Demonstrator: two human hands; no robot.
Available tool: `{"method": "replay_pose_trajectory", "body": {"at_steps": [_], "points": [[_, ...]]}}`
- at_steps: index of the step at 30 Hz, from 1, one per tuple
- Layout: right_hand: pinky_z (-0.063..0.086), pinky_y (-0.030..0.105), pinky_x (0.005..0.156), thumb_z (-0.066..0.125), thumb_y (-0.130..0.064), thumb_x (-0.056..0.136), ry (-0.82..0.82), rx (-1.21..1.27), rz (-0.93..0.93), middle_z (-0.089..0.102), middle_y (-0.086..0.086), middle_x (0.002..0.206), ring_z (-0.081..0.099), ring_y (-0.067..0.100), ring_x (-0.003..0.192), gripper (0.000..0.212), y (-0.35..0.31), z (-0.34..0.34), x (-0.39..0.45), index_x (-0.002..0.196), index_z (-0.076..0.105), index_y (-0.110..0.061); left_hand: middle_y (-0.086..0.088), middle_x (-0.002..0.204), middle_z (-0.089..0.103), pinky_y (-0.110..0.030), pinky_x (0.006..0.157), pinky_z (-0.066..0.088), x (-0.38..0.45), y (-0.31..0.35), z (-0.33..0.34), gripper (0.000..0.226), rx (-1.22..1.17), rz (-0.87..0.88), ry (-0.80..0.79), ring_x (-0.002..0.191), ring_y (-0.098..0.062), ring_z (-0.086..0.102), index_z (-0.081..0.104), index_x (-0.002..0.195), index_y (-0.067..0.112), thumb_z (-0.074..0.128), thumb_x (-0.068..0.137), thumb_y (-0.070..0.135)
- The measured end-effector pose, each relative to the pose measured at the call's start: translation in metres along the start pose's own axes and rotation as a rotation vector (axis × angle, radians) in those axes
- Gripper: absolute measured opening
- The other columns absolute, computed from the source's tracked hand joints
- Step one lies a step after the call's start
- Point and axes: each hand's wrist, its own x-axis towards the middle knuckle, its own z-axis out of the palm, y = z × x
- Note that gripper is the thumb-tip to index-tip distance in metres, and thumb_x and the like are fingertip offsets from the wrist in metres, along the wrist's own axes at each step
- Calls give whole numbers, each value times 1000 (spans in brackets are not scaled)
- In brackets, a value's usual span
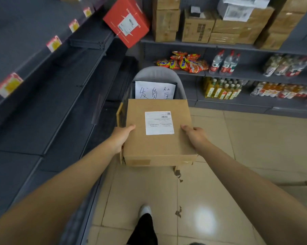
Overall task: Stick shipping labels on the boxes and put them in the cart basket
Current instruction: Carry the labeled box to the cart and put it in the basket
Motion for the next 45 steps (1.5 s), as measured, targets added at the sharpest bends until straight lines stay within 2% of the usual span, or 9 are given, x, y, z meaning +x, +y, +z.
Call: {"method": "replay_pose_trajectory", "body": {"at_steps": [7,10,17,23,28,32,36,39,45], "points": [[49,40,89,60,-50,85,45,-56,45,63,9,118,60,29,99,57,-42,24,97,125,56,-10,-9,130,58,-43,101,44,104,52,11,55,50,-44,-3,115,-27,56,45,138,11,59,92,39],[46,34,78,58,-52,86,46,-97,67,64,8,113,58,25,89,54,-51,30,138,122,59,-12,-8,127,59,-36,92,45,145,63,22,49,64,-77,-6,108,-24,57,49,133,11,58,93,38],[48,41,94,60,-52,86,-46,-155,131,61,10,124,59,29,107,62,-71,60,240,132,52,-11,-10,117,63,-35,77,48,241,78,31,45,53,-178,79,98,-25,61,53,127,8,56,93,37],[46,40,94,55,-52,89,-82,-220,228,57,10,128,56,30,111,62,-73,81,304,136,47,-12,-12,127,57,-48,98,46,305,78,42,54,68,-296,117,110,-31,57,44,136,10,54,93,42],[44,45,99,52,-49,92,-100,-213,327,56,14,129,55,33,112,61,-61,100,346,137,45,-7,-11,132,50,-48,102,42,353,70,55,59,169,-372,121,116,-31,52,30,144,14,48,95,44],[43,41,98,48,-48,95,-87,-315,366,51,16,133,51,35,118,64,-48,125,375,141,38,-5,-10,136,46,-44,101,41,394,56,55,61,298,-421,117,119,-32,49,26,146,16,43,97,48],[43,40,96,48,-45,95,-59,-303,453,52,18,132,50,36,117,60,-32,142,407,137,41,-4,-8,139,45,-42,104,38,427,39,60,58,351,-414,63,124,-31,45,29,145,16,44,97,45],[39,35,85,47,-39,96,-49,-258,497,50,18,133,50,35,115,56,-24,153,430,139,39,-4,-8,136,47,-33,91,38,448,30,64,54,312,-379,62,119,-28,49,32,143,12,47,97,38],[38,40,99,48,-35,96,-29,-286,504,44,19,140,46,36,124,59,-9,173,468,143,33,-3,-11,133,51,-32,91,40,486,16,75,47,279,-283,144,118,-28,51,36,141,9,49,98,23]]}}
